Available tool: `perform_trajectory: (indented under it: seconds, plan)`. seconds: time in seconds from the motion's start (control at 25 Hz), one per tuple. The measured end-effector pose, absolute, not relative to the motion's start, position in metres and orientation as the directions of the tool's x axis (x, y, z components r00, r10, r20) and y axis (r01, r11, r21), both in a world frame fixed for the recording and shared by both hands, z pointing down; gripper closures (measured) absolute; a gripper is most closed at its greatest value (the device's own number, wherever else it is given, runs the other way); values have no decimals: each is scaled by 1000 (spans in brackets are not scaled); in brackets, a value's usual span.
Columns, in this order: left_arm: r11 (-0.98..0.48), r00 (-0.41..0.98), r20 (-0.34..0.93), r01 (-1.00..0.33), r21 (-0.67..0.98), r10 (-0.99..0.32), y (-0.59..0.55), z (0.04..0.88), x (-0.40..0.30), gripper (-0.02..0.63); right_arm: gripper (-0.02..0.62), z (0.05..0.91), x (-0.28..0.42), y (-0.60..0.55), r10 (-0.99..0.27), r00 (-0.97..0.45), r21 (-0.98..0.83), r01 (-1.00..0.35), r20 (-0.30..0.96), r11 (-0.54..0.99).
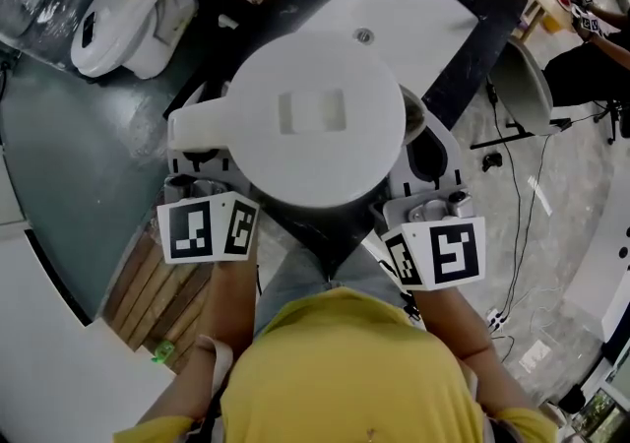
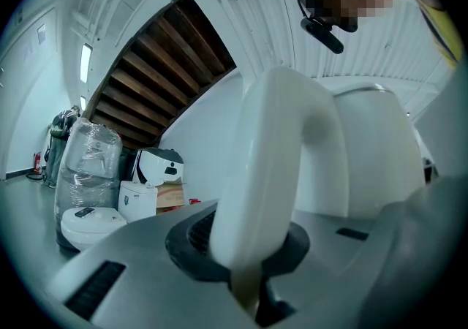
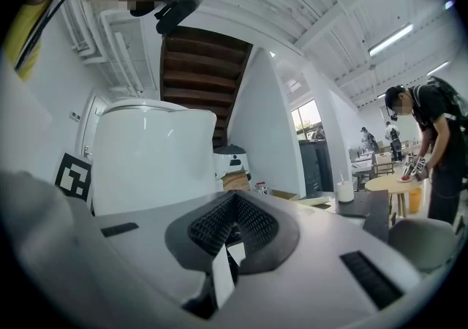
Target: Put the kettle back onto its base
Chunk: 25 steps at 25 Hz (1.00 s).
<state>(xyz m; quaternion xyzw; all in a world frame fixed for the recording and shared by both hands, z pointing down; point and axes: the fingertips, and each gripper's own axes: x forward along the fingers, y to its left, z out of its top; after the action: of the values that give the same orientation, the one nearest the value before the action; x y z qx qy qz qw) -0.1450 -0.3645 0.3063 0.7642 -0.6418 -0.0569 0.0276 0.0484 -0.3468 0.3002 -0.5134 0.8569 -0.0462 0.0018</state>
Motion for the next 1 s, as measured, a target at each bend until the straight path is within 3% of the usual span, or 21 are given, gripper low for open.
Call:
perform_trajectory:
  seconds: [1.0]
  plan:
    - [-197, 198, -5, -972, 131, -980, -380, 368, -136, 555, 580, 351, 56, -364, -891, -430, -73, -903, 148, 424]
